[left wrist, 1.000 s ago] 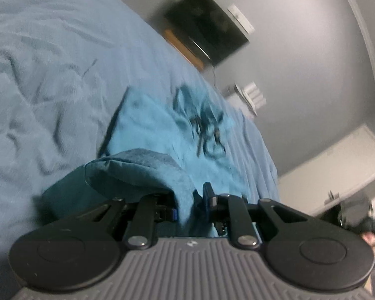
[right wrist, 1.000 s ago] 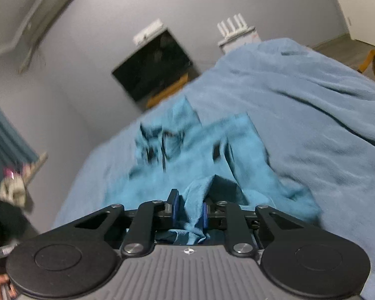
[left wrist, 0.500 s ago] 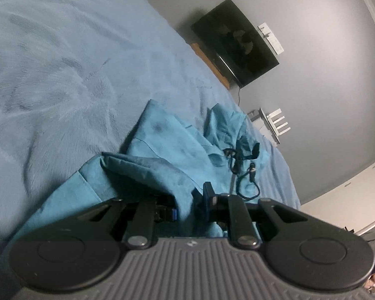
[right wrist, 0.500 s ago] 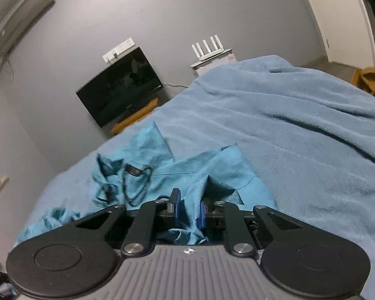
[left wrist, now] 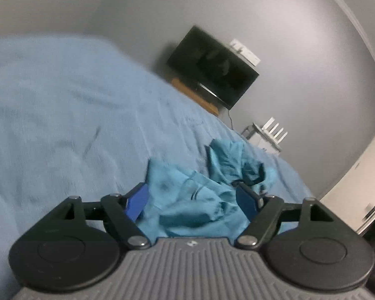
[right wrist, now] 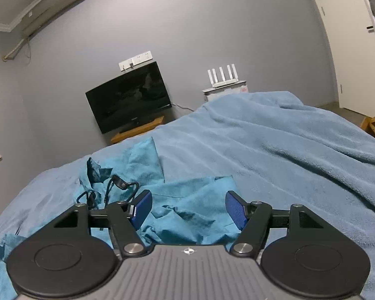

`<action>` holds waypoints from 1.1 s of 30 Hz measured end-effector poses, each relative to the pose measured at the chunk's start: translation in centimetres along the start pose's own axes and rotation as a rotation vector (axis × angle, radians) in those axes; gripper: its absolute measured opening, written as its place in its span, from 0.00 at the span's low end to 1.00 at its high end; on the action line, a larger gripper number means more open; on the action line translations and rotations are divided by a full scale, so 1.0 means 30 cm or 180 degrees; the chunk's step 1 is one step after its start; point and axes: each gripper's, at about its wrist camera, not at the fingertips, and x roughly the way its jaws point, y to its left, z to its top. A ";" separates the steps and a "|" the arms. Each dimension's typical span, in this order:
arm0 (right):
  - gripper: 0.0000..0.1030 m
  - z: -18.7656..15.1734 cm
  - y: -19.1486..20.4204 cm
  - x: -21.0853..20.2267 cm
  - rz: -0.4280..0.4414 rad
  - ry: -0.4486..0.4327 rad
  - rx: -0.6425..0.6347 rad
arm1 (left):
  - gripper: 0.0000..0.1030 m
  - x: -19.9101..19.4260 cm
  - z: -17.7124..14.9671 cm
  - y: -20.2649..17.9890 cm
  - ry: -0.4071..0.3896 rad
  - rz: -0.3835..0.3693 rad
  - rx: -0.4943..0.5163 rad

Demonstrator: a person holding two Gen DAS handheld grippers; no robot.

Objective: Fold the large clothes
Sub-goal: 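Lift the hem toward the collar with both grippers and fold it over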

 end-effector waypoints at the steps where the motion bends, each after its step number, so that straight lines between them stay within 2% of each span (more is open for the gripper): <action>1: 0.66 -0.002 -0.012 0.002 -0.0007 0.0021 0.0003 | 0.74 0.010 -0.003 -0.003 0.0010 -0.0022 0.0060; 7: 0.66 -0.009 -0.038 0.076 0.0027 0.0239 -0.0047 | 0.74 0.114 -0.021 -0.017 0.0275 -0.0025 0.0585; 13: 0.66 -0.004 0.006 0.136 0.0152 0.0404 -0.0462 | 0.74 0.166 -0.044 0.015 0.0431 -0.0023 0.0679; 17: 0.66 -0.023 0.020 0.172 0.0310 0.0585 -0.0617 | 0.74 0.196 -0.074 0.005 0.0575 -0.0058 0.0876; 19: 0.68 -0.036 0.034 0.191 0.0337 0.0684 -0.0765 | 0.74 0.209 -0.096 -0.010 0.0606 0.0001 0.1055; 22: 0.82 -0.064 0.073 0.221 0.0292 0.0752 -0.1090 | 0.59 0.228 -0.120 -0.025 0.0695 0.0099 0.1262; 24: 0.83 -0.092 0.111 0.239 0.0220 0.0739 -0.1394 | 0.38 0.240 -0.131 -0.026 0.0723 0.0177 0.1327; 25: 0.79 -0.104 0.124 0.246 0.0185 0.0719 -0.1515 | 0.34 0.245 -0.133 -0.023 0.0728 0.0202 0.1326; 27: 0.57 -0.128 0.147 0.265 0.0100 0.0716 -0.1713 | 0.19 0.249 -0.131 -0.017 0.0704 0.0201 0.1285; 28: 0.33 -0.133 0.151 0.276 0.0067 0.0758 -0.1755 | 0.14 0.246 -0.126 -0.015 0.0647 0.0179 0.1247; 29: 0.30 -0.136 0.150 0.285 0.0072 0.0810 -0.1744 | 0.06 0.239 -0.120 -0.014 0.0583 0.0168 0.1223; 32: 0.14 -0.109 0.134 0.263 0.0156 0.0661 -0.1600 | 0.06 0.224 -0.088 -0.021 0.0372 0.0030 0.1076; 33: 0.13 -0.086 0.126 0.248 0.0167 0.0557 -0.1501 | 0.06 0.225 -0.078 -0.033 0.0309 0.0002 0.1074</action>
